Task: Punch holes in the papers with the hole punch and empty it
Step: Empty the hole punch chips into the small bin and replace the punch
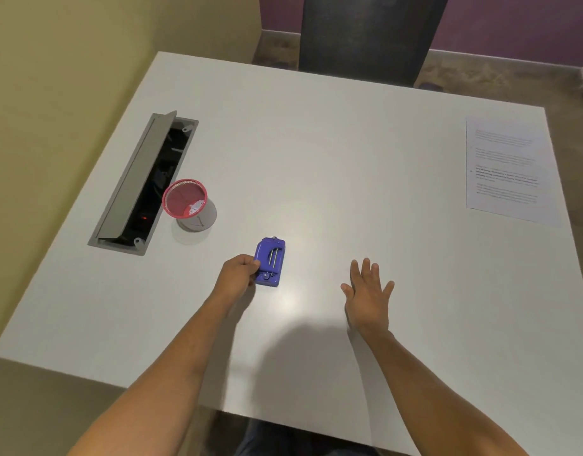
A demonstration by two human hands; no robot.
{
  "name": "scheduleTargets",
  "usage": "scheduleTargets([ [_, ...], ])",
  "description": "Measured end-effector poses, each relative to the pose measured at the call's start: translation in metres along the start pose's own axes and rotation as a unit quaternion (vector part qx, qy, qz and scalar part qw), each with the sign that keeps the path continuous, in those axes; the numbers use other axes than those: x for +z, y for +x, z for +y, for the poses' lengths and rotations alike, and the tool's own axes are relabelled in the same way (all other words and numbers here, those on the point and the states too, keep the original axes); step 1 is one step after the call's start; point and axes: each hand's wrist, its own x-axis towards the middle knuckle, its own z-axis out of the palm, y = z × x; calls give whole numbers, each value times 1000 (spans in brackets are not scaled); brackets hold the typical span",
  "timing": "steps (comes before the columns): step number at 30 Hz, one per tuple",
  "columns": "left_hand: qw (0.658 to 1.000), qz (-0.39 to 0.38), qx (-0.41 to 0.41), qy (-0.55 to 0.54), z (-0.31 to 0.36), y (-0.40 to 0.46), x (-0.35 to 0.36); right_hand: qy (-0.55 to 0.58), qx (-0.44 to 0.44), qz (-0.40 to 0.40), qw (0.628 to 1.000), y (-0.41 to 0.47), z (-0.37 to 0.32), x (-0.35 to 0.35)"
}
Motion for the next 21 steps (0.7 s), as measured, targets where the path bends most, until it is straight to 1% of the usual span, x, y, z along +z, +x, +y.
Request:
scheduleTargets([
  [4, 998, 53, -21, -19, -16, 5, -47, -21, -2, 2, 1000, -2, -3, -3],
  [9, 996, 81, -39, -17, -29, 9, -81, -4, 5, -10, 1000, -3, -6, -7],
  [15, 996, 89, -30, -8, -32, 16, -94, 29, 8, -19, 999, -5, -7, -14],
  [21, 996, 92, -15, 8, -26, 14, -90, 54, 8, -18, 998, -20, -7, -14],
])
